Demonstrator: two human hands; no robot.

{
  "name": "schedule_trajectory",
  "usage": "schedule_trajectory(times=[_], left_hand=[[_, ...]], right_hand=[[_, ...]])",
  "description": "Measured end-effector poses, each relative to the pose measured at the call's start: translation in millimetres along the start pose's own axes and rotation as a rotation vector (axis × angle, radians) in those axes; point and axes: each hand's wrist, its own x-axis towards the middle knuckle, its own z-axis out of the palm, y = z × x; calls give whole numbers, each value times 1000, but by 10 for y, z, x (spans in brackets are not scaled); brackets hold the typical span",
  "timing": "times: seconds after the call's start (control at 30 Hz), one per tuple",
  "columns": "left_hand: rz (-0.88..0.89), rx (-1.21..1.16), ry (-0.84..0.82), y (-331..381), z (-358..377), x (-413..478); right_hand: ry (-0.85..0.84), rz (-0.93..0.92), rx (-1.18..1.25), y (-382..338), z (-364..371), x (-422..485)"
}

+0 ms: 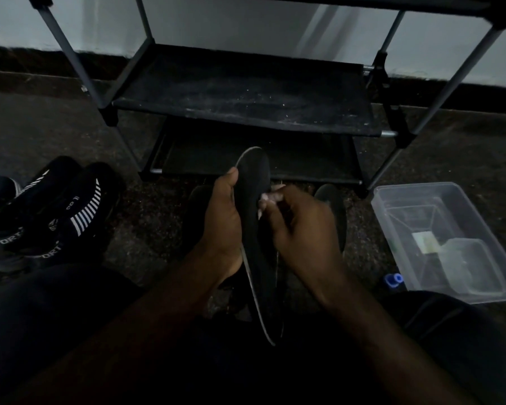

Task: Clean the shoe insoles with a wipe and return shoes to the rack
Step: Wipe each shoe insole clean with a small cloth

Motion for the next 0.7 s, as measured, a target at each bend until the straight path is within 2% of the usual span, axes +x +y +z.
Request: schedule_trajectory(times=[0.07, 0.13, 0.27, 0.33, 0.43, 0.5, 0.6, 0.63, 0.7], left_hand=[[-37, 4, -7, -6, -1, -32], [-25, -12, 18, 6, 20, -48], [14, -4, -2, 5, 57, -18], [7, 2, -7, -21, 56, -18], [-10, 13, 22, -5, 43, -50], [-20, 22, 34, 16, 44, -59], [9, 30, 2, 21, 41, -34], [17, 39, -7, 23, 48, -25], [24, 65, -13, 31, 60, -23]], right_hand=[[-83, -86, 28, -102, 48, -104], [-89, -120, 11, -77, 44, -80], [111, 55, -73, 95, -45, 128], [141, 54, -62, 67, -52, 115], [19, -70, 58, -89, 29, -59], [-41, -110, 16, -89, 59, -85], [47, 0, -85, 71, -11, 87], [81, 61, -45, 110, -58, 144], [104, 220, 233, 118, -132, 194]])
